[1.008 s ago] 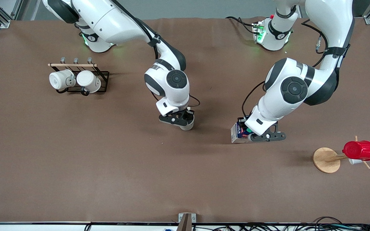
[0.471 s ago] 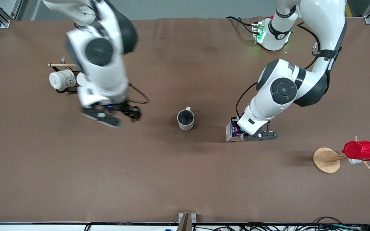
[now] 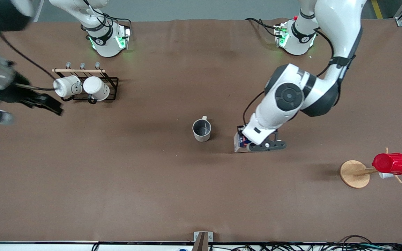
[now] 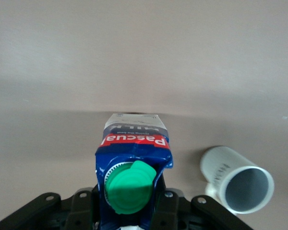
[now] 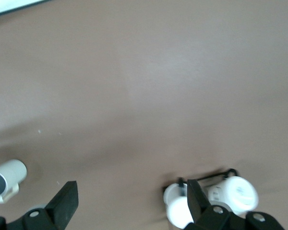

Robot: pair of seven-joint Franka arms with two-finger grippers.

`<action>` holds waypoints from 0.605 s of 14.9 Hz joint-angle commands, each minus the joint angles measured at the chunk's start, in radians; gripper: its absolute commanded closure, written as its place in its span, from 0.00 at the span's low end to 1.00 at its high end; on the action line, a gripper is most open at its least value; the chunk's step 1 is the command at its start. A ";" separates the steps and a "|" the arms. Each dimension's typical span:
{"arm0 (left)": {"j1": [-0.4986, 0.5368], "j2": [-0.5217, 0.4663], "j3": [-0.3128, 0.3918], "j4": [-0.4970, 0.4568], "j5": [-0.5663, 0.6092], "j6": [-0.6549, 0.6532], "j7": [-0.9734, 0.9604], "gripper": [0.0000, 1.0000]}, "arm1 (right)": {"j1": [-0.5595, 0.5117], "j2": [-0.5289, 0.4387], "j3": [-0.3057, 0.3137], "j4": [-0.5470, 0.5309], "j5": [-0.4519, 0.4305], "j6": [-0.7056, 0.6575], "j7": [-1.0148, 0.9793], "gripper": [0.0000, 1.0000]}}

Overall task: Place cup and milk on table
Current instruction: 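Move the carton with the left gripper beside the white mug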

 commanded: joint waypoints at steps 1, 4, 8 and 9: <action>-0.061 0.067 0.004 0.092 0.009 -0.018 -0.071 0.63 | 0.000 -0.061 -0.105 -0.046 0.048 -0.025 -0.181 0.00; -0.120 0.104 0.013 0.110 0.011 -0.008 -0.137 0.63 | -0.003 -0.058 -0.142 -0.045 0.056 -0.012 -0.248 0.00; -0.139 0.107 0.011 0.102 0.048 -0.008 -0.184 0.63 | 0.000 -0.058 -0.139 -0.040 0.055 -0.027 -0.249 0.00; -0.141 0.107 0.011 0.099 0.049 -0.008 -0.192 0.63 | 0.002 -0.059 -0.139 -0.040 0.055 -0.029 -0.248 0.00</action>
